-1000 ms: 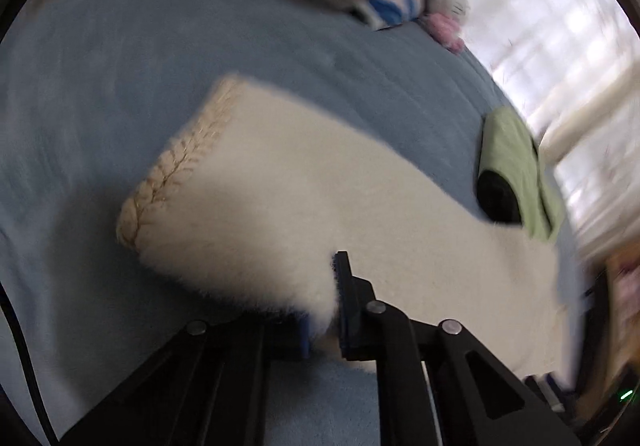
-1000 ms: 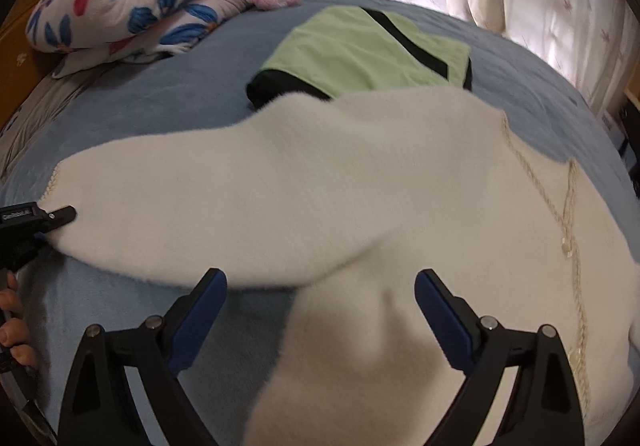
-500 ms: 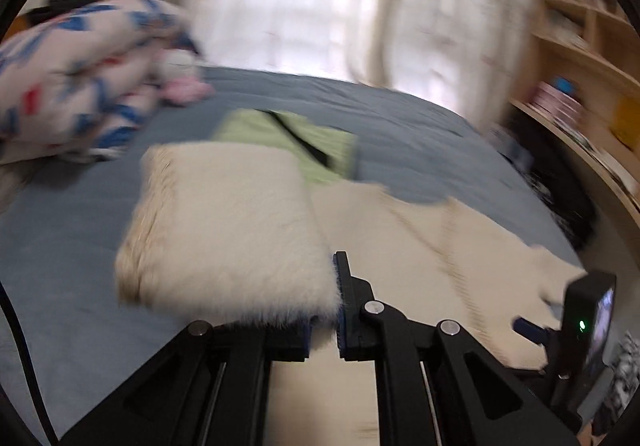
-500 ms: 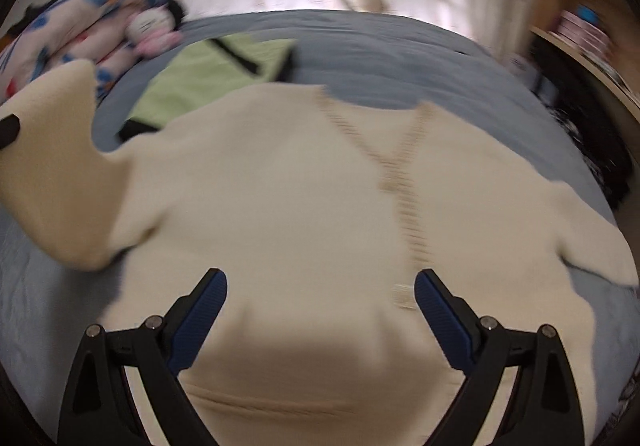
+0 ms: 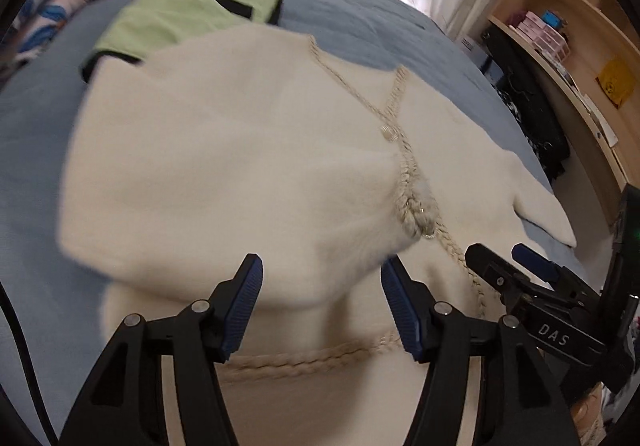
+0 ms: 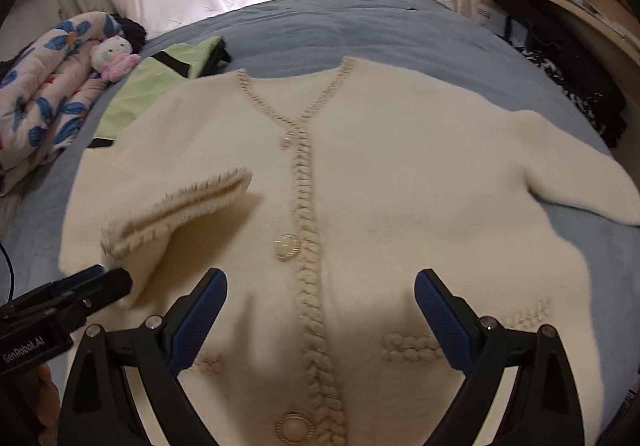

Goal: Fold large clothes
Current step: 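Open the left tool and release the folded sleeve, then grasp the braided cuff of the other sleeve with the right tool and fold it across the body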

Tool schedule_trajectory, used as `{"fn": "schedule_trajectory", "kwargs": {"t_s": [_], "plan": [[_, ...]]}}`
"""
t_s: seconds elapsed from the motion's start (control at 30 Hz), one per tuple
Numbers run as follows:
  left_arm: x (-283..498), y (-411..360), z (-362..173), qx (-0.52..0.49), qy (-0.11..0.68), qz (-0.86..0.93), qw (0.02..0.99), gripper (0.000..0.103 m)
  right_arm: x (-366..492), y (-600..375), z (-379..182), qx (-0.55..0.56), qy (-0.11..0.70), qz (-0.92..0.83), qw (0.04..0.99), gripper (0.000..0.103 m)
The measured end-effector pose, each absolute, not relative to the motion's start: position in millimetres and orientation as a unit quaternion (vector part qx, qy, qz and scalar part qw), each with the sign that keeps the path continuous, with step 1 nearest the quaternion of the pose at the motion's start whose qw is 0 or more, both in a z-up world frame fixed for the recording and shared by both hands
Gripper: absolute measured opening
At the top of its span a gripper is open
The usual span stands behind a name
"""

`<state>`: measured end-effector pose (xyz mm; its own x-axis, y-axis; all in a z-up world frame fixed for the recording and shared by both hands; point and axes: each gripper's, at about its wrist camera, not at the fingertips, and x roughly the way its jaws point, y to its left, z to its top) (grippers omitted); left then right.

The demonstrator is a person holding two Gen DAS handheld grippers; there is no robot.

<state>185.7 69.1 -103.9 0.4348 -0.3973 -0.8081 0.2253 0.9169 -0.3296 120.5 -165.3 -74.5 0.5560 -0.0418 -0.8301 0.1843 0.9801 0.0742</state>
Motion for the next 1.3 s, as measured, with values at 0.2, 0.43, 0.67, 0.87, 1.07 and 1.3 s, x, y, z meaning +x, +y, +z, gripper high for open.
{"fn": "schedule_trajectory", "kwargs": {"t_s": [0.2,0.43,0.67,0.87,1.07,1.3], "plan": [[172.1,104.8,-89.9,-0.104,0.473,-0.149,0.862,0.069,123.8,-162.3,-82.2,0.137,0.478,0.001,0.867,0.095],[167.3,129.5,-120.3,-0.126,0.512,-0.118,0.842,0.069,131.0,-171.6,-96.1,0.216,0.500,0.055,0.837,0.086],[168.5,143.3,-139.3,-0.143,0.523,-0.104,0.834,0.069,151.7,-176.6,-101.6,0.256,0.513,0.085,0.815,0.064],[170.5,153.2,-135.7,-0.152,0.510,-0.099,0.841,0.069,168.2,-176.3,-108.1,0.298,0.530,0.115,0.786,0.046],[175.3,158.9,-148.2,-0.167,0.521,-0.095,0.832,0.069,186.6,-161.6,-134.8,0.300,0.562,0.118,0.761,0.046],[175.0,161.1,-149.8,-0.167,0.520,-0.094,0.833,0.069,213.5,-146.0,-142.0,0.280,0.566,0.127,0.765,0.017]]}}
